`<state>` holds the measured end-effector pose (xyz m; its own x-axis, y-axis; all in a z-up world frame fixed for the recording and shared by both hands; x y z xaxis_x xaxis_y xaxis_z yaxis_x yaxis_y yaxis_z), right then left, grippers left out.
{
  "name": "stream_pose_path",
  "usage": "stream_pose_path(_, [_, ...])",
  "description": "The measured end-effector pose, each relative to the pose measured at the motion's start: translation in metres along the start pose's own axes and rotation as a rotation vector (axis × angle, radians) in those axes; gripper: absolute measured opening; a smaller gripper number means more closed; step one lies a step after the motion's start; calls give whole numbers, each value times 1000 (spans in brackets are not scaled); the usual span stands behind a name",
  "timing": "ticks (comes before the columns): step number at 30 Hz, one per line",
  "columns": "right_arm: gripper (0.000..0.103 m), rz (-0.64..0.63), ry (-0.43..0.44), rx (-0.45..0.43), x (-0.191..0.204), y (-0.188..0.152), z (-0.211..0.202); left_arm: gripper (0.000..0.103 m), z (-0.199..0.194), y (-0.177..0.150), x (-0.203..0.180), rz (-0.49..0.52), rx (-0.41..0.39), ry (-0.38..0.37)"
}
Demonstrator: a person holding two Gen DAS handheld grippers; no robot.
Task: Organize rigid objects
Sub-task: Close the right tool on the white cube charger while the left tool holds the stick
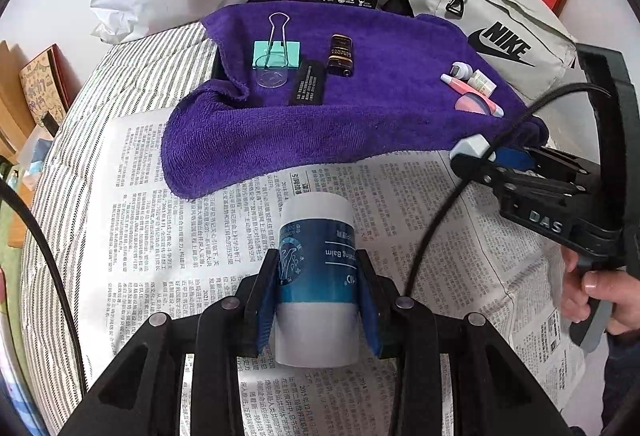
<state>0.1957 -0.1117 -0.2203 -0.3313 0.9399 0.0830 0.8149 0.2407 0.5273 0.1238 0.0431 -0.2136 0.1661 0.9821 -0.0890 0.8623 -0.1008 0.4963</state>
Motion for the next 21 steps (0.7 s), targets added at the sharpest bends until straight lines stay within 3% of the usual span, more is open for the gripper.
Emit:
stream_pose_path(8, [44,-42,10,53,-13,-21,-33,34,-1,-1,1,-7,-8,5])
stream_pose_path(16, [44,-52,12,94,-8,-39,-26,34,1,2,-3,16,-5,35])
stream_pose_path(21, [44,-36,39,94,-6,-41,-27,34,0,2,0,-26,-10,-16])
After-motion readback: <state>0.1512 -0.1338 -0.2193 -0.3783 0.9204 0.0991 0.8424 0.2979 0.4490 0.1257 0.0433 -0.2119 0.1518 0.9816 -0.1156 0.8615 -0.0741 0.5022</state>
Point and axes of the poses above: each gripper's, at about its wrist camera, not at the fingertips, and z roughly the way its jaws point, x to its left, y to its top, the point moved 10 cm from there along z, roughly the way its jaws point, and after that the axes turned 4 degrees about z, right-handed, at the moved point
